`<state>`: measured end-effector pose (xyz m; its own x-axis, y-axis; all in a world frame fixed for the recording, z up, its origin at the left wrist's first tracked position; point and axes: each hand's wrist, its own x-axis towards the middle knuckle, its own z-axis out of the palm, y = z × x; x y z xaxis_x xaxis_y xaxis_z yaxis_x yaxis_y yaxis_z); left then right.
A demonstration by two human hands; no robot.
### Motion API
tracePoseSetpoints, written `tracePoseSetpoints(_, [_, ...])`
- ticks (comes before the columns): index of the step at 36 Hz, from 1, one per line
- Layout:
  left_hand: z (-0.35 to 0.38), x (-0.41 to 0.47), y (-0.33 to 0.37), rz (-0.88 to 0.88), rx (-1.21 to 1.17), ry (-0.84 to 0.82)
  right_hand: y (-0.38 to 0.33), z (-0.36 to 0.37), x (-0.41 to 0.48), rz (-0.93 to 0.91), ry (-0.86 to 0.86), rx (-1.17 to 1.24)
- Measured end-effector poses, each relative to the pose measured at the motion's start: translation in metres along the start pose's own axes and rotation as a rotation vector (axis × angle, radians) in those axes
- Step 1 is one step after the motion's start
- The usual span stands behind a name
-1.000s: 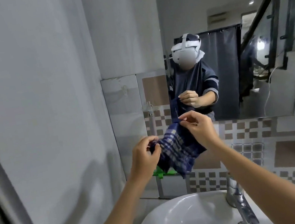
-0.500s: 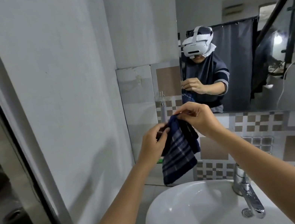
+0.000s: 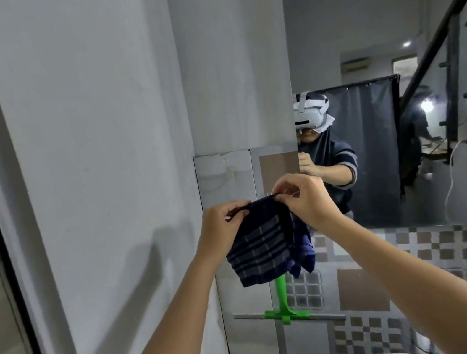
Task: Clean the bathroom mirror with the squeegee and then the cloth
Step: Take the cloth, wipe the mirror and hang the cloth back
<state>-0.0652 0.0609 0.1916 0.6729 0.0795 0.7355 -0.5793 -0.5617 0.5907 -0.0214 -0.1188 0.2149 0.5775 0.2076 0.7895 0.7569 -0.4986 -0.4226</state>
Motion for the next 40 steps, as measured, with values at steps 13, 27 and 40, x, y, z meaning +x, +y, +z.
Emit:
tracePoseSetpoints(13, [-0.014, 0.125, -0.037, 0.026, -0.01, 0.298, -0.006, 0.06, 0.132, 0.014, 0.141, -0.002])
tracePoseSetpoints(27, [0.003, 0.149, -0.092, -0.018, -0.134, 0.334, 0.029, 0.105, 0.132, -0.098, 0.097, -0.201])
tracePoseSetpoints(40, [0.0, 0.136, -0.091, -0.102, -0.179, 0.219, 0.024, 0.099, 0.108, 0.083, 0.046, 0.082])
